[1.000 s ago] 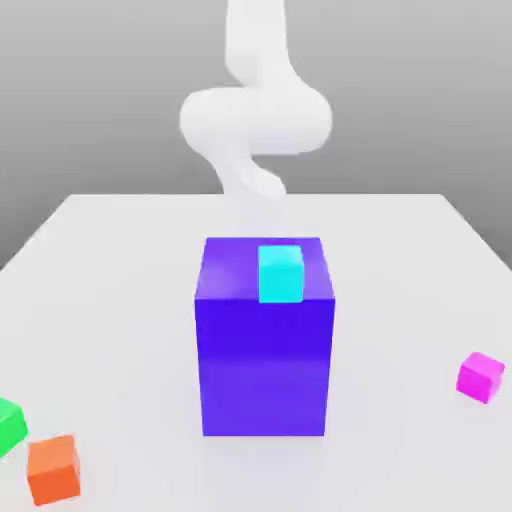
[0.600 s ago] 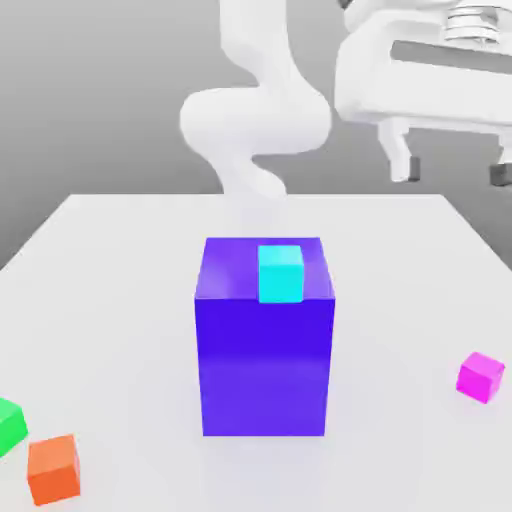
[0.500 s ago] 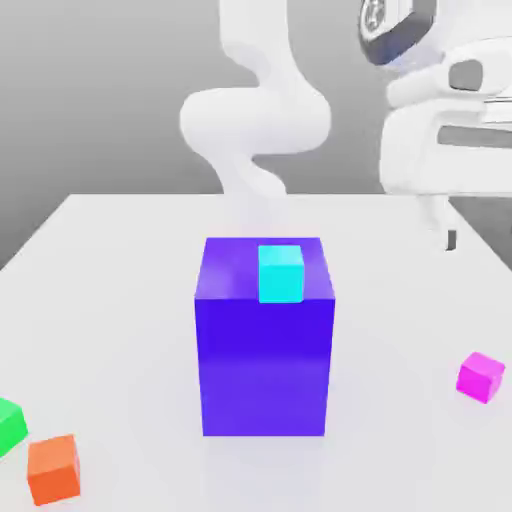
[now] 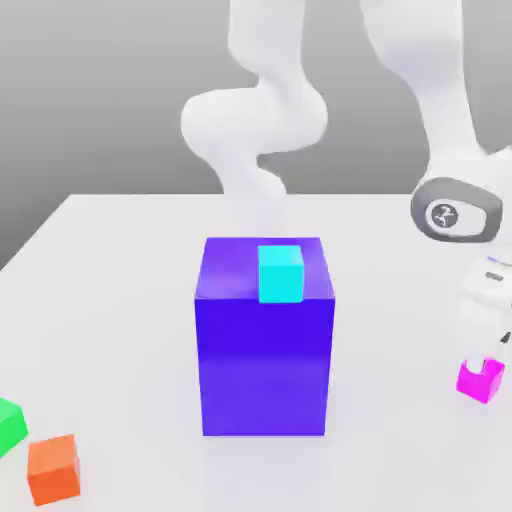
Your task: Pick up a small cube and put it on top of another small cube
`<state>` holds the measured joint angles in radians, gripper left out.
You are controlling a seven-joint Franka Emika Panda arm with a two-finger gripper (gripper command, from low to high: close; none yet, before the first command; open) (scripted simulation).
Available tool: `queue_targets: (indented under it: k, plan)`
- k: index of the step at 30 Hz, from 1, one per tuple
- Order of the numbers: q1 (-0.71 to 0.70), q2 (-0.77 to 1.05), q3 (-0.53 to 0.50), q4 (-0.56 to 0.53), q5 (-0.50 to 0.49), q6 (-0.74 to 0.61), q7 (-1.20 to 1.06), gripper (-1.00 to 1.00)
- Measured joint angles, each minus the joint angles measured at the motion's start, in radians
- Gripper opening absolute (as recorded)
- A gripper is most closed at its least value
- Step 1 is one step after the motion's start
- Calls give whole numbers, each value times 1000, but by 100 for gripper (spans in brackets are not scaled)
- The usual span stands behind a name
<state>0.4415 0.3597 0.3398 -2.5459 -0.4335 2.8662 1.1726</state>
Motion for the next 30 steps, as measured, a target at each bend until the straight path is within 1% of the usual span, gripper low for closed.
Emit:
queue_targets:
  k: [1, 2, 8, 9, 12, 15, 16, 18, 30]
  plan:
    - [30, 31, -36, 8, -30, 23, 23, 0]
    - [45, 50, -55, 14, -52, 36, 39, -100]
    - [53, 59, -66, 16, -63, 44, 49, -100]
    - [43, 49, -53, 13, -53, 36, 40, -100]
    - [-23, -28, 30, -8, 31, -18, -23, -100]
    - [-75, -122, 106, -34, 144, -82, -109, -100]
    - [-99, -140, 119, -23, 175, -96, -126, -100]
    - [-158, -152, 89, -3, 218, -119, -138, -100]
    - [-523, -163, -210, 105, 398, -213, -145, -100]
